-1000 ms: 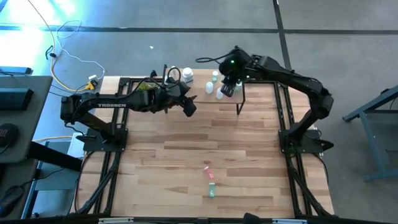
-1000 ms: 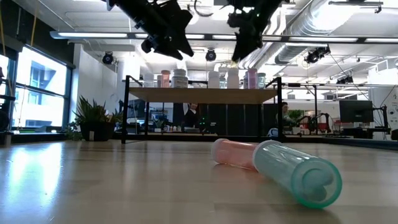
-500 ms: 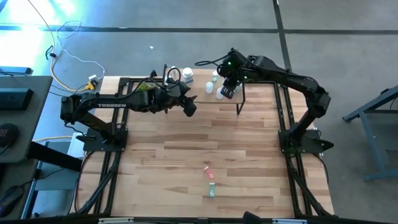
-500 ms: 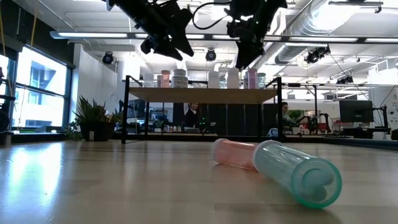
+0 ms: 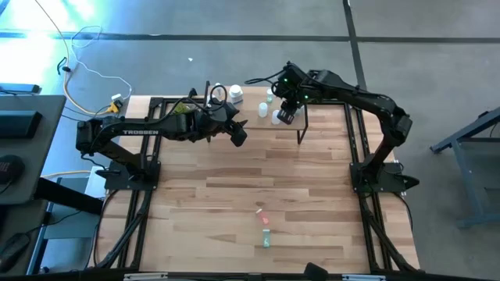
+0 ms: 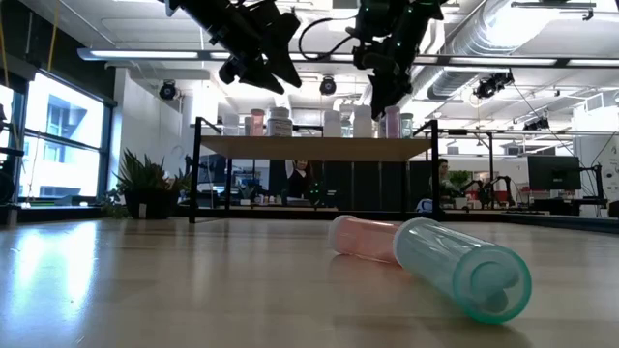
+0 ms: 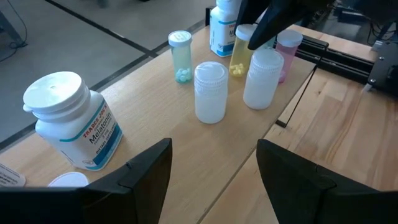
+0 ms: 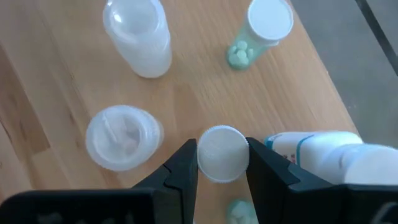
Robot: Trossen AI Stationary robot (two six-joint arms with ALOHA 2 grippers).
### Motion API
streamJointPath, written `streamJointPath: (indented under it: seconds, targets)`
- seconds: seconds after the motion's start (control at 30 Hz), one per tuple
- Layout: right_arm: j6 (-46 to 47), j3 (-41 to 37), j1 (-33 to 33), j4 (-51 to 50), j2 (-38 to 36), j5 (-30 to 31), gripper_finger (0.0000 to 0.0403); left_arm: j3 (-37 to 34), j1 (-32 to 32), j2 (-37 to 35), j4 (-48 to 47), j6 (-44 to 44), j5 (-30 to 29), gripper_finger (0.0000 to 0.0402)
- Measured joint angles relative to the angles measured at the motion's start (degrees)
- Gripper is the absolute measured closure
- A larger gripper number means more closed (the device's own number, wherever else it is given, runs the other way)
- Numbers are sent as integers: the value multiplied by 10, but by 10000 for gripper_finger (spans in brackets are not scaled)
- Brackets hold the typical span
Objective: Pick and place medicine bottles onto shelf by color
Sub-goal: Put the yellow pill bottle on the shelf
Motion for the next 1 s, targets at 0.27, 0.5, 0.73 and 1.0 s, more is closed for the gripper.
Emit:
streamJointPath:
  seconds: [0.27, 0.5, 0.73, 1.0]
  targets:
    - [5, 0, 0, -4, 2, 0, 304, 0, 0, 0, 0, 0, 0, 177]
    - [5, 0, 0, -11, 2, 0, 304, 0, 0, 0, 0, 0, 0, 177]
    - [5, 0, 0, -11, 2, 0, 304, 0, 0, 0, 0, 0, 0, 177]
    - [5, 0, 0, -7, 2, 3, 273, 0, 0, 0, 0, 0, 0, 177]
